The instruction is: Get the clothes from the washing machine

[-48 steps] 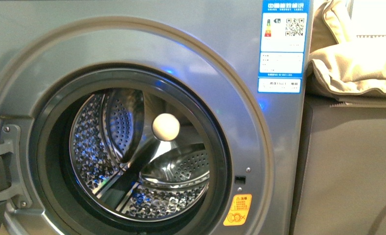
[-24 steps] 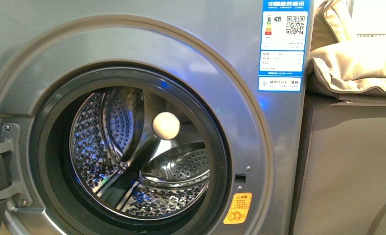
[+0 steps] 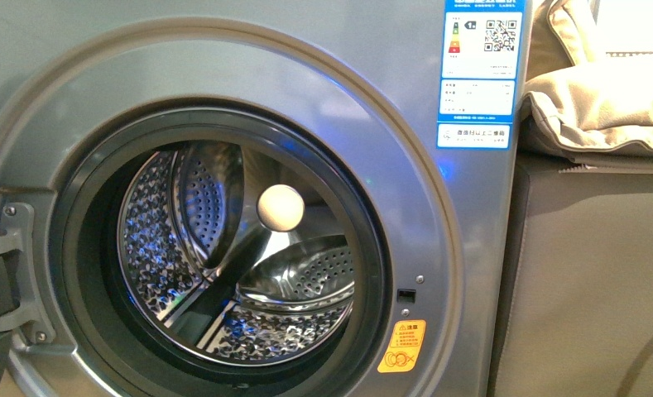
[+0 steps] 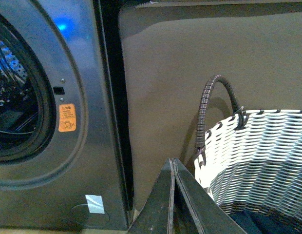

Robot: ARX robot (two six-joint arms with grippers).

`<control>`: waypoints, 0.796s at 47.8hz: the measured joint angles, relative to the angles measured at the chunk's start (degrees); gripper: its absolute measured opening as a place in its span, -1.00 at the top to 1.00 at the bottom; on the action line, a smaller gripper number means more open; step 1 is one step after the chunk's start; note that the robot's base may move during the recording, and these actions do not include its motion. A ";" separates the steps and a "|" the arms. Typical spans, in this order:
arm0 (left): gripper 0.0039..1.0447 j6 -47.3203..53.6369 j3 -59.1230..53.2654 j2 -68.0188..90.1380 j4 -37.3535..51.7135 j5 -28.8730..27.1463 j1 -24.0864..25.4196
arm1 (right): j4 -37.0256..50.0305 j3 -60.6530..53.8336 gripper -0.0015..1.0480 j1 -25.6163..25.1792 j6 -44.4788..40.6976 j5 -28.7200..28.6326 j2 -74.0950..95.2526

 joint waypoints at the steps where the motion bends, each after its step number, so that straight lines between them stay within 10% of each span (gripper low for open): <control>1: 0.94 0.02 0.00 0.00 0.00 0.00 0.00 | -0.02 0.00 0.95 0.00 0.00 0.00 0.00; 21: 0.93 0.00 0.00 -0.07 0.00 0.02 0.00 | 0.00 0.00 0.95 0.00 0.02 0.13 0.00; 38: -0.42 0.00 0.00 -0.07 0.00 0.02 0.00 | 0.00 0.00 -0.27 0.00 -0.07 0.13 0.00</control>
